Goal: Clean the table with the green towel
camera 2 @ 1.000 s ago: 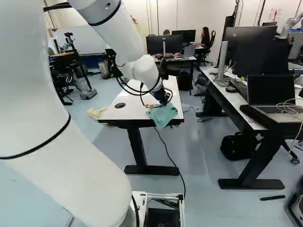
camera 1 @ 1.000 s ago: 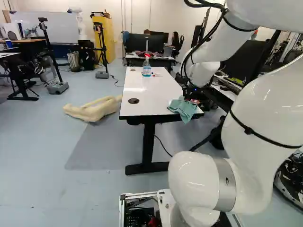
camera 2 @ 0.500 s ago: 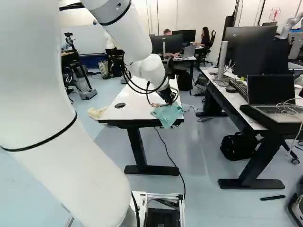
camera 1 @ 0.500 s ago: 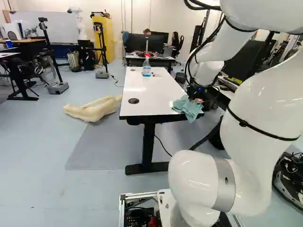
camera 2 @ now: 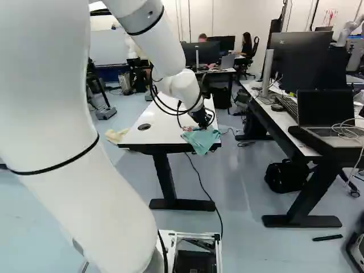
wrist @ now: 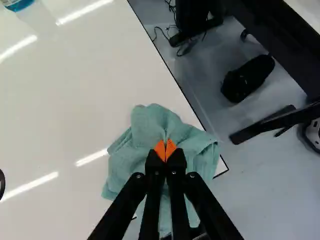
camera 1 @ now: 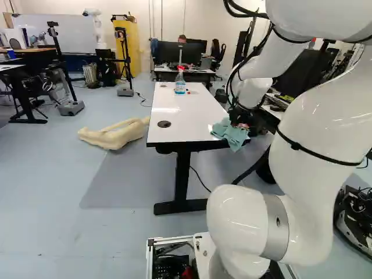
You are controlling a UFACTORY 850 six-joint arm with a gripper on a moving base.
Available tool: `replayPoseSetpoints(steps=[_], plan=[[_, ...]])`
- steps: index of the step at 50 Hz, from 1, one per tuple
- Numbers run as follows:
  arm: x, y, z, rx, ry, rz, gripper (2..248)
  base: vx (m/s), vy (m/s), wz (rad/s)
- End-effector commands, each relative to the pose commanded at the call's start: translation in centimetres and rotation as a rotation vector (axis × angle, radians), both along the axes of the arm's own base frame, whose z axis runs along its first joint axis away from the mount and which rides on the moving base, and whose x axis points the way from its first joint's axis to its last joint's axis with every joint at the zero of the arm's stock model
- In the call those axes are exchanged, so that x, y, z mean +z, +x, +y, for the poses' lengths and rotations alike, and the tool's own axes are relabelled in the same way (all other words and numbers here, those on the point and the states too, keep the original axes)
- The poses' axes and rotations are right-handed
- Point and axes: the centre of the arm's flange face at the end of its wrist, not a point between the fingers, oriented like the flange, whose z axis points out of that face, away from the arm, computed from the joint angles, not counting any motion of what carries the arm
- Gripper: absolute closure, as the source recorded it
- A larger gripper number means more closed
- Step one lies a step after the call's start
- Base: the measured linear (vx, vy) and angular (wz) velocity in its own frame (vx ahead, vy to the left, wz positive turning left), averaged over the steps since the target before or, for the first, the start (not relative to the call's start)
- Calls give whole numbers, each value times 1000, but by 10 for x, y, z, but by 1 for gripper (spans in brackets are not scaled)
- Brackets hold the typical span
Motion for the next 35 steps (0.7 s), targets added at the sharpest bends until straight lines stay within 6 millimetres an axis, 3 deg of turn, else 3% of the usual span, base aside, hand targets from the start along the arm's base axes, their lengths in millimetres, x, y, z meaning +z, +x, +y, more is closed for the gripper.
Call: replayPoseSetpoints(steps=[11, 35], plan=[[-14, 5, -2, 0, 10, 26, 229, 0, 0, 0], [-14, 4, -2, 0, 13, 32, 229, 0, 0, 0]])
